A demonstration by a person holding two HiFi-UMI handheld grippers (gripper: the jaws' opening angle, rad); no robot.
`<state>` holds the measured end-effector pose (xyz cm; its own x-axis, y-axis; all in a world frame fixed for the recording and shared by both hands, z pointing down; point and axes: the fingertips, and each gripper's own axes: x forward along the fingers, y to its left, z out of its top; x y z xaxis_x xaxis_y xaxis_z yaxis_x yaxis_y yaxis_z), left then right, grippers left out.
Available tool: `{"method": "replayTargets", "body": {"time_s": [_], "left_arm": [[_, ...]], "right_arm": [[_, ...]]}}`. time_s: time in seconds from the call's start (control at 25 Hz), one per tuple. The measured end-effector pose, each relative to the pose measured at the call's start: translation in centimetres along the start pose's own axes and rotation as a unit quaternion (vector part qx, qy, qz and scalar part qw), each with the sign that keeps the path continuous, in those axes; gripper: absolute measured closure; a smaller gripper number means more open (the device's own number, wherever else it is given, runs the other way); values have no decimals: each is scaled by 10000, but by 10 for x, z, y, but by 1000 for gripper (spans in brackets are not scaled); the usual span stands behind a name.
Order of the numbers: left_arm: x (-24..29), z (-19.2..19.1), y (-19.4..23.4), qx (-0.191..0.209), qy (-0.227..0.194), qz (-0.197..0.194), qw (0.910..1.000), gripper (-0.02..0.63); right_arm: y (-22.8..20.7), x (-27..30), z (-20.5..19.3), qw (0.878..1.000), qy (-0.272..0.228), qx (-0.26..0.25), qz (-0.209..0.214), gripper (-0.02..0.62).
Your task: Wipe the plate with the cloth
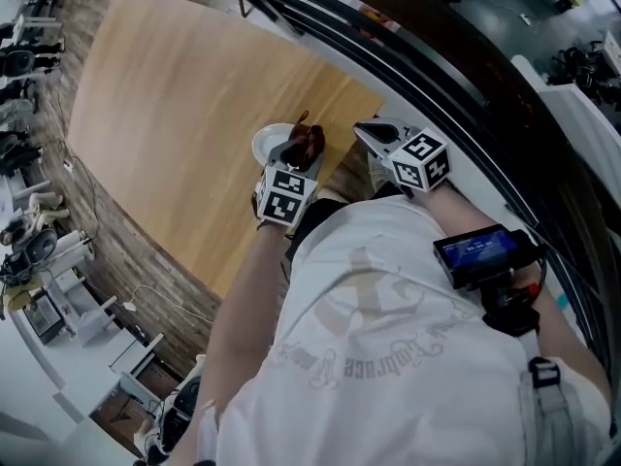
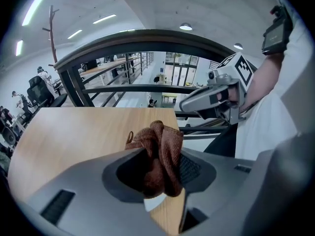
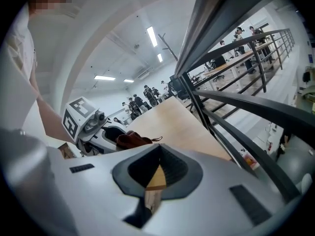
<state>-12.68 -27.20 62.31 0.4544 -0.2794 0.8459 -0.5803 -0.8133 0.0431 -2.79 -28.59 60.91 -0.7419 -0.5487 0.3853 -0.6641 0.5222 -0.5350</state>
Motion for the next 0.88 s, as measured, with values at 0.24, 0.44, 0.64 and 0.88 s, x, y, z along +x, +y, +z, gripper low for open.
{"method": "replayTargets", "body": {"time_s": [0.24, 0.44, 0.64, 0.88], "left_arm": [[-17, -27, -4, -55, 236, 116, 9996, 436], [-26, -56, -9, -96, 431, 369, 9983, 436], [-33, -63, 5, -164, 464, 575, 9971, 436], [-25, -46, 15, -99, 342, 565, 9978, 436]], "right_arm": [[8, 6, 2, 9999, 48, -4, 107, 581], [14, 10, -2, 9995, 90, -88, 280, 581], [19, 18, 6, 9991, 119, -135, 383, 581], [15, 18, 10, 9992, 93, -152, 354, 581]]}}
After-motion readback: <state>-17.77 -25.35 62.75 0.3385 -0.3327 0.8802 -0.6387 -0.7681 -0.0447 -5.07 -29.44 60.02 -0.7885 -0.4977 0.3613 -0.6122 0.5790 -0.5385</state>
